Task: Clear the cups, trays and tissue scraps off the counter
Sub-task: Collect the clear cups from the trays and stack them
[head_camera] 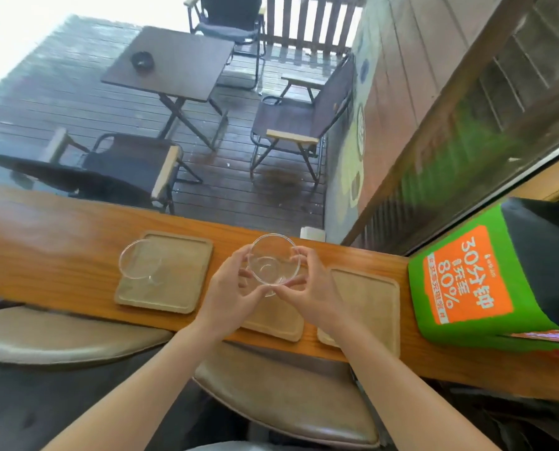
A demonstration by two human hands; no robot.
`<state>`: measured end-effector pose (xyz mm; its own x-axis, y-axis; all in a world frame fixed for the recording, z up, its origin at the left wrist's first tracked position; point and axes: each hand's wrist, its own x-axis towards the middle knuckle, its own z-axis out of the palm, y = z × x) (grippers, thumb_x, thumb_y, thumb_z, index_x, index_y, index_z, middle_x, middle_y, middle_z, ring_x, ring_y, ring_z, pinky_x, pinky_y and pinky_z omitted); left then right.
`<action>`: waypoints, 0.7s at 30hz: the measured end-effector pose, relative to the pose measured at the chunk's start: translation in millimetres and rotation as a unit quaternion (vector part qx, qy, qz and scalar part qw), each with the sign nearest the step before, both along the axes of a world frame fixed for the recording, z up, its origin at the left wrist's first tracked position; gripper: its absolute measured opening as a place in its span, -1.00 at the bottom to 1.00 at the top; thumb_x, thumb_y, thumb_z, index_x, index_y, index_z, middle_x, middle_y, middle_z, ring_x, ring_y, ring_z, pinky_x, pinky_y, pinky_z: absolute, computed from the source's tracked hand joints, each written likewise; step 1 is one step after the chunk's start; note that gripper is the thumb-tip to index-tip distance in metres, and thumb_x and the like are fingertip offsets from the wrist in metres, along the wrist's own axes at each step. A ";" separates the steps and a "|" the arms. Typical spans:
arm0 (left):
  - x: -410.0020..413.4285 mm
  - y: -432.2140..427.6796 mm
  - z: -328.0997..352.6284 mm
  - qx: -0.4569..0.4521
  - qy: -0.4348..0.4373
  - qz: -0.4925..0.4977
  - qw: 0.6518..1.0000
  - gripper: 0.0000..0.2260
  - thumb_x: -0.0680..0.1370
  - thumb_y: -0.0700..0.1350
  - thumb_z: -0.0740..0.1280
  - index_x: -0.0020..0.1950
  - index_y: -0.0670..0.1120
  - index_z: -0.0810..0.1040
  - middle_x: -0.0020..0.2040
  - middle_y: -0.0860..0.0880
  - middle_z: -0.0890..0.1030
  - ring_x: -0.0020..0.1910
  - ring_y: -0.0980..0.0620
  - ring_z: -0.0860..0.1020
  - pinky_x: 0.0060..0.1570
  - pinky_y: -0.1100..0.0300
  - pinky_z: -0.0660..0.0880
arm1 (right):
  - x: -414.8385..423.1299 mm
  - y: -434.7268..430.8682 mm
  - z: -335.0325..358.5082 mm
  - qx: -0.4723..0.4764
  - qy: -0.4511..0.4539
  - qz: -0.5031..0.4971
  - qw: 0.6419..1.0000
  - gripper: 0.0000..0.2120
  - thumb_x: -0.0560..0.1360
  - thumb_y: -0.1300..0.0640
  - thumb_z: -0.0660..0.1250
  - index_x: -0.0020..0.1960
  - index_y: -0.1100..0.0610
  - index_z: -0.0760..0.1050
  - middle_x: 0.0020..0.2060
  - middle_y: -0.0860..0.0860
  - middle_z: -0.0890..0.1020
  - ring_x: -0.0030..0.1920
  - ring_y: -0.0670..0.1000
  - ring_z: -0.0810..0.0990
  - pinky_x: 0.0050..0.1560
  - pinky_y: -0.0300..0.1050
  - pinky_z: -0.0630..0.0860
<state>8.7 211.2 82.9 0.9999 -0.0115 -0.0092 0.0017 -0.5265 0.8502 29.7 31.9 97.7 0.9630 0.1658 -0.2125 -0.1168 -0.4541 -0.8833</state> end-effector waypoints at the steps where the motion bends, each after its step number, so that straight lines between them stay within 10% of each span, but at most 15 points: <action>1: -0.1 0.5 -7.3 0.009 0.005 0.001 1.000 -0.30 0.36 0.14 0.51 0.43 0.03 0.35 0.21 0.11 0.54 0.03 0.16 0.58 -0.09 0.26 0.61 | 0.2 1.5 -4.3 -0.010 0.007 0.001 1.000 -0.29 0.30 -0.08 0.60 0.28 -0.23 0.25 0.07 -0.31 0.44 -0.15 -0.22 0.67 -0.12 -0.23 0.65; 7: 0.6 1.6 -39.7 0.042 0.024 0.016 0.999 -0.38 0.41 -0.02 0.55 0.40 0.04 0.36 0.24 0.13 0.48 0.20 0.16 0.46 0.18 0.10 0.54 | -0.4 10.0 -31.7 -0.037 0.047 -0.001 0.998 -0.33 0.34 -0.07 0.57 0.28 -0.25 0.25 0.11 -0.31 0.43 -0.10 -0.18 0.65 -0.18 -0.40 0.55; 21: 12.4 13.9 -56.2 0.000 0.181 0.004 0.984 -0.27 0.42 -0.24 0.51 0.51 -0.02 0.27 0.35 0.01 0.48 0.24 0.05 0.52 0.13 0.13 0.57 | 7.6 26.1 -57.1 -0.121 0.119 0.020 0.985 -0.07 0.40 -0.05 0.53 0.59 0.05 0.08 0.51 0.05 0.27 0.42 0.07 0.40 0.39 0.02 0.40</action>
<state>21.1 225.1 26.7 0.9313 -0.0032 -0.3643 0.3084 -0.5255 0.7930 37.3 58.0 40.6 0.8748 0.1200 -0.4693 -0.2843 -0.6572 -0.6980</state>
